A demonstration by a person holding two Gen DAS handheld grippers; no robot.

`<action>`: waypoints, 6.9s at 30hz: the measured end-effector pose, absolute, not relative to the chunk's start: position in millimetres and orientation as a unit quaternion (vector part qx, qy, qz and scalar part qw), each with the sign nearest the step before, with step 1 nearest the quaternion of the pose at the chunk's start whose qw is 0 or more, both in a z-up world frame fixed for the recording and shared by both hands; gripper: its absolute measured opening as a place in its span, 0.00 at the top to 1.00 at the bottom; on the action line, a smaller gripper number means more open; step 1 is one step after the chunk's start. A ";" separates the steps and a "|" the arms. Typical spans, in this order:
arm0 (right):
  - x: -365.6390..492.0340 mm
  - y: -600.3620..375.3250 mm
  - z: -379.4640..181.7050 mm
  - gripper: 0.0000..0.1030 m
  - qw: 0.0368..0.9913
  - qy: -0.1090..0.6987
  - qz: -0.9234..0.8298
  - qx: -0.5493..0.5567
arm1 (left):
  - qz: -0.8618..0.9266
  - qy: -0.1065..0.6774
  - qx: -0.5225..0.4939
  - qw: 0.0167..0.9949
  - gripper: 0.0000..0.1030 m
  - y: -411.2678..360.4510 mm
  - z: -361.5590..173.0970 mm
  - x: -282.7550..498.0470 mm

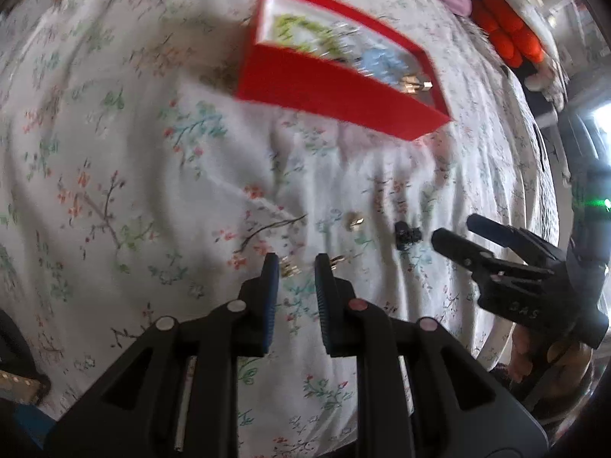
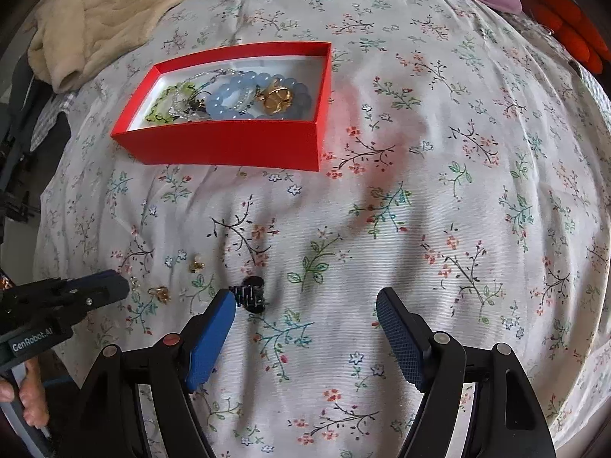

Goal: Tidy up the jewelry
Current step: 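Close the right tool on the black hair clip while the left tool holds the earring, then carry the earring and hair clip over the red box with both tools, then open both tools to release the earring and clip into the box, then move both tools back toward the small gold stud earrings, then close the left tool on a small gold stud earring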

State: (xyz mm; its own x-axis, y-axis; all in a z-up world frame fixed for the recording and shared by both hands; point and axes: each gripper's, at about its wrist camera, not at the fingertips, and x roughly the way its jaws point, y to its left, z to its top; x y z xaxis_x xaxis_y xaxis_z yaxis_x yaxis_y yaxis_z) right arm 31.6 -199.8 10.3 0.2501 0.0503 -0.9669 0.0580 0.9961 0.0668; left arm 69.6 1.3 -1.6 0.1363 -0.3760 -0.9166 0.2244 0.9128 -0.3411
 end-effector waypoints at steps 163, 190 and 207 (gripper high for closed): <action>28.8 -219.8 41.7 0.24 0.817 0.569 -0.010 0.094 | -0.119 0.593 -0.027 0.796 0.21 6.8 15.2 76.4; 28.2 -209.4 12.1 0.24 0.790 0.610 -0.009 0.062 | -0.153 0.641 0.016 0.752 0.67 -25.4 -19.2 68.3; 37.3 -204.5 3.7 0.24 0.786 0.615 -0.011 0.063 | -0.146 0.635 0.032 0.758 0.89 -42.5 -26.8 73.4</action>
